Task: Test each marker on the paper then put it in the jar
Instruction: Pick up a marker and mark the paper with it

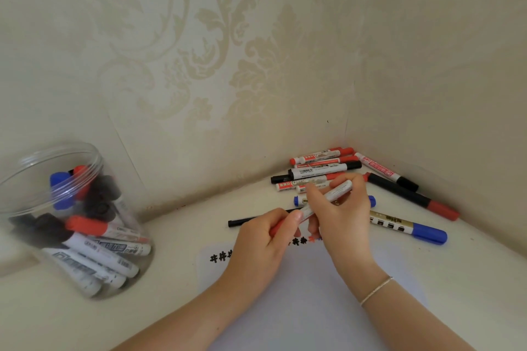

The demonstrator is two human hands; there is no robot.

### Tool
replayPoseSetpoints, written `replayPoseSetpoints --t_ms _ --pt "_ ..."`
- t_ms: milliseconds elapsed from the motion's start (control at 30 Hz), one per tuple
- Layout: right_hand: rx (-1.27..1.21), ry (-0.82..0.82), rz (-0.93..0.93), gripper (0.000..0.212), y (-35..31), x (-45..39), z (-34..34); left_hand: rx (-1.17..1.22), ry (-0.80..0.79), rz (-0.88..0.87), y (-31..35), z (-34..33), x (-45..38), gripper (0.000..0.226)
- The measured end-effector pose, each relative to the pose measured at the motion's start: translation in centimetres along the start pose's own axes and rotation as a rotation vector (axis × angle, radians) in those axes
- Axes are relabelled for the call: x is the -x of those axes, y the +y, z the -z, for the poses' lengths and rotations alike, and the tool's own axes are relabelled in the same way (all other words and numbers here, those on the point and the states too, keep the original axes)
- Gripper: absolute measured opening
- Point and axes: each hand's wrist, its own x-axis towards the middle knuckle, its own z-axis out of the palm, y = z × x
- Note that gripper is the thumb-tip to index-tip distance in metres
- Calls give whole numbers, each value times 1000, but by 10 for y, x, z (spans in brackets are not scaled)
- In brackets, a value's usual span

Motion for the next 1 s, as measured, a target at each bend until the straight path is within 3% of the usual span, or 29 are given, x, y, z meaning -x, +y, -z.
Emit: replayPoseSetpoints --t_ms 300,400,467,600,667,733,767,833,900,1000 --pt "34 -50 -17 27 -7 7 -8 20 71 -14 0 -1 5 41" --pt "60 -85 -34 24 -21 -1 -12 2 97 -50 9 7 1 30" --pt "-79 -109 -90 20 -35 -7 -23 37 205 -47 25 25 -12 12" --pt "-612 -299 -314 14 -60 -2 -65 316 513 -41 55 86 -40 28" --pt "-638 -478 -394 12 -67 7 -86 288 597 -79 63 117 -40 26" --pt "-411 -670 -406 8 -67 11 -100 224 646 -146 68 142 -33 23" --pt "-175 -745 -359 6 -63 11 -104 172 673 -198 70 153 -27 22" --pt "545 -839 -104 7 -52 7 -104 8 745 -329 76 171 -13 25" --pt "1219 -885 186 22 -36 2 -100 -122 803 -447 82 184 -1 32" --pt "1732 -840 354 40 -18 3 -95 -245 874 -533 86 201 8 35"
